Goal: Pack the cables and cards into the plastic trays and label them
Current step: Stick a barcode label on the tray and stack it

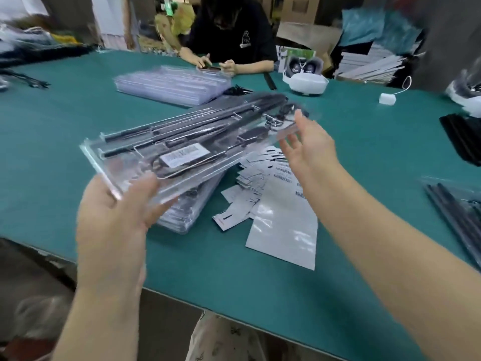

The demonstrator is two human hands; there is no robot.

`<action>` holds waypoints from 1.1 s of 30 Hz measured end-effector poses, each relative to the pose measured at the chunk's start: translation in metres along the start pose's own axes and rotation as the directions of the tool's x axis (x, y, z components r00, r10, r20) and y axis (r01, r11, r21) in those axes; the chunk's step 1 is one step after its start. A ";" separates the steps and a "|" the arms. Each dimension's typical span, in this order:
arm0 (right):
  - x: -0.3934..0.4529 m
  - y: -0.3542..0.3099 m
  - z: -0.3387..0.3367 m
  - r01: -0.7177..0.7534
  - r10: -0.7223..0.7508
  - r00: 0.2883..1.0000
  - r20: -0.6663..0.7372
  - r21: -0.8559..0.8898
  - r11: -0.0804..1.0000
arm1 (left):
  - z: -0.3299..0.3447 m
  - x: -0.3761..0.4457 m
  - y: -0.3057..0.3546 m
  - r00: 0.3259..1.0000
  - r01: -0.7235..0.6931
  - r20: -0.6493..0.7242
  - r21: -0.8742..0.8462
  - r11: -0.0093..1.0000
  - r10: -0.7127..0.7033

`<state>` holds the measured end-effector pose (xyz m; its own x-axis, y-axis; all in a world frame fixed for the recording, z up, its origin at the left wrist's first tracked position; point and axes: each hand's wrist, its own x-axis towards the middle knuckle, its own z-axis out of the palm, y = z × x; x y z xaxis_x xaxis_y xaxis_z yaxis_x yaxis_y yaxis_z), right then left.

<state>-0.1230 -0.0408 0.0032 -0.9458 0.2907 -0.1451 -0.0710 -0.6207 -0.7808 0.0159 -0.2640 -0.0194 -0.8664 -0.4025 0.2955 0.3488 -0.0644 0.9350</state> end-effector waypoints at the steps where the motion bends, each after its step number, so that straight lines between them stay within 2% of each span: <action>1: 0.011 0.000 0.009 0.021 -0.021 1.000 0.000 -0.018 1.000 | 0.002 -0.002 0.002 0.999 -0.019 -0.048 0.136 0.990 0.025; 2: 0.021 -0.001 0.016 0.037 -0.036 0.999 0.021 -0.047 0.998 | 0.003 -0.004 -0.001 0.995 -0.029 -0.078 0.304 0.952 0.056; 4: 0.041 0.001 0.028 0.073 -0.061 0.996 0.068 -0.197 0.978 | 0.005 -0.005 -0.008 0.988 -0.018 -0.113 0.610 0.792 0.109; 6: 0.059 0.006 0.038 0.107 -0.084 0.994 0.076 -0.390 0.915 | 0.007 0.000 -0.015 0.990 0.050 -0.126 0.728 0.683 0.061; 7: 0.063 0.007 0.040 0.116 -0.094 0.993 0.070 -0.454 0.884 | 0.011 0.000 -0.018 0.992 0.070 -0.124 0.746 0.663 0.034; 10: 0.079 0.016 0.048 0.067 -0.068 0.997 0.018 -0.550 0.832 | 0.019 0.004 -0.032 0.994 0.052 -0.105 0.726 0.686 0.035; 12: 0.084 0.025 0.051 0.025 -0.051 0.998 -0.032 -0.544 0.839 | 0.020 0.011 -0.041 0.991 0.079 -0.132 0.686 0.724 0.017; 15: 0.083 0.039 0.055 -0.003 -0.014 1.000 -0.026 -0.553 0.833 | 0.018 0.018 -0.051 0.984 0.144 -0.175 0.644 0.751 -0.038; 17: 0.085 0.047 0.058 0.012 -0.021 1.000 -0.009 -0.587 0.809 | 0.020 0.017 -0.055 0.983 0.132 -0.181 0.605 0.785 -0.027; 19: 0.084 0.054 0.063 0.019 -0.022 1.000 0.003 -0.599 0.800 | 0.017 0.019 -0.057 0.969 0.111 -0.247 0.480 0.870 0.012; 21: 0.080 0.063 0.066 0.011 -0.008 1.000 0.009 -0.566 0.825 | 0.004 0.033 -0.058 0.925 0.103 -0.378 0.329 0.939 0.031; 24: 0.071 0.078 0.072 0.037 -0.032 0.999 0.018 -0.510 0.860 | -0.016 0.066 -0.059 0.889 0.098 -0.457 0.174 0.980 -0.007; 26: 0.067 0.083 0.077 0.036 -0.035 0.999 0.010 -0.436 0.899 | -0.016 0.076 -0.060 0.873 0.077 -0.487 0.208 0.975 0.035; 29: 0.064 0.085 0.082 -0.040 0.060 0.997 0.056 -0.303 0.952 | -0.005 0.074 -0.065 0.844 0.062 -0.525 0.296 0.953 0.109; 33: 0.055 0.085 0.085 -0.069 0.095 0.990 0.102 -0.240 0.968 | 0.000 0.072 -0.069 0.889 0.023 -0.442 0.311 0.950 0.123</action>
<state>-0.2080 -0.1390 -0.0195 -0.9756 0.1545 -0.1563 0.0724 -0.4459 -0.8922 -0.0708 -0.2888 -0.0626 -0.5693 -0.7689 0.2911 0.1999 0.2140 0.9562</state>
